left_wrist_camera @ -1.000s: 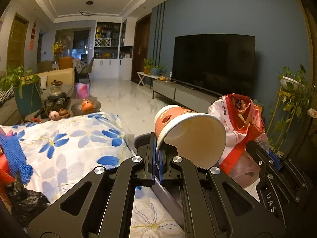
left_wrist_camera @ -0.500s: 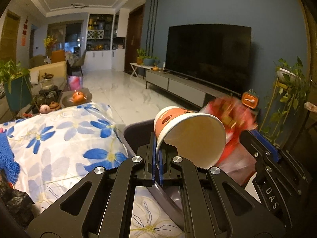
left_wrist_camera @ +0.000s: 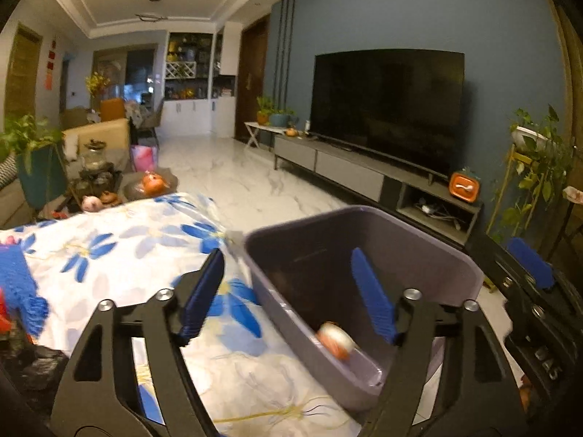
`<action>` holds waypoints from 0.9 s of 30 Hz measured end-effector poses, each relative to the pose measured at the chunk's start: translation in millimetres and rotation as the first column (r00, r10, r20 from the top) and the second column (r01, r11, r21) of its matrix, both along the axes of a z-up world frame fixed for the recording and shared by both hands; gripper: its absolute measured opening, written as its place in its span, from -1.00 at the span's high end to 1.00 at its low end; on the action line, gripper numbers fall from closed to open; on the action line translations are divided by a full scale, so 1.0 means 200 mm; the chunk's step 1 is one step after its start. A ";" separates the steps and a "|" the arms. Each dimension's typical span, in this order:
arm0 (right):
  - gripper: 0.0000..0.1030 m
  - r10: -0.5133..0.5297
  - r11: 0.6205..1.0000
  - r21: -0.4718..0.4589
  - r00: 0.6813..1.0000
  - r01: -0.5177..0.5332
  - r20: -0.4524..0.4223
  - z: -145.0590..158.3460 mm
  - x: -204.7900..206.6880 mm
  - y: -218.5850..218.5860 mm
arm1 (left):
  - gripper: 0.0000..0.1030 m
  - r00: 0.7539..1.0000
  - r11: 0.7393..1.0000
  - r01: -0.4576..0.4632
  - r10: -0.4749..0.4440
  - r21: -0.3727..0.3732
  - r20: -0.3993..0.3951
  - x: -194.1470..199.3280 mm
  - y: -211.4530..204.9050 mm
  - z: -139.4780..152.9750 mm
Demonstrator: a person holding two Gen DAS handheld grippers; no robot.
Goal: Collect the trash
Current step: 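Open both tools over the grey bin to drop the bag and cup, then grasp the pink plastic bag with the right tool while the left tool grasps the green foam net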
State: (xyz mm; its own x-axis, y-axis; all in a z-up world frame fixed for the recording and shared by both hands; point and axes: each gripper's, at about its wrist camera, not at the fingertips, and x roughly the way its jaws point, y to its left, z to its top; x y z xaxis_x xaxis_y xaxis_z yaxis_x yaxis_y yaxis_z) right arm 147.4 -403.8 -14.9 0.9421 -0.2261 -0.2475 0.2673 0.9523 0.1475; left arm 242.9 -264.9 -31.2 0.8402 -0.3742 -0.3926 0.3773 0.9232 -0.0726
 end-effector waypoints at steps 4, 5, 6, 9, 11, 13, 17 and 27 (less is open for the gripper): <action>-0.61 0.025 1.000 -0.001 1.000 -0.025 0.015 0.03 -0.08 0.05 | -0.67 0.997 0.997 -0.069 0.070 -0.020 0.016 -0.07 0.11 0.04; -0.62 0.030 1.000 -0.002 0.999 -0.030 0.016 0.03 -0.10 0.06 | -0.70 0.996 0.996 -0.083 0.083 -0.021 0.018 -0.08 0.13 0.05; -0.64 0.037 0.999 -0.004 0.999 -0.037 0.017 0.04 -0.12 0.08 | -0.71 0.995 0.995 -0.100 0.101 -0.021 0.018 -0.10 0.16 0.07; -0.68 0.054 0.999 -0.003 0.998 -0.054 0.025 0.06 -0.19 0.14 | -0.73 0.989 0.989 -0.146 0.147 -0.028 0.012 -0.16 0.25 0.09; -0.72 0.061 0.998 -0.008 0.997 -0.061 0.039 0.08 -0.23 0.17 | -0.73 0.985 0.985 -0.170 0.170 -0.031 0.011 -0.21 0.31 0.11; -0.74 0.081 0.997 -0.008 0.995 -0.081 0.053 0.10 -0.28 0.21 | -0.73 0.980 0.981 -0.194 0.195 -0.027 0.030 -0.30 0.40 0.11; -0.83 0.118 0.993 -0.019 0.990 -0.117 0.078 0.10 -0.37 0.31 | -0.73 0.968 0.969 -0.245 0.246 -0.031 0.050 -0.45 0.54 0.13; -0.84 0.295 0.955 -0.035 0.955 -0.296 -0.013 0.02 -0.48 0.66 | -0.73 0.916 0.919 -0.395 0.395 -0.023 0.074 -0.81 1.03 0.08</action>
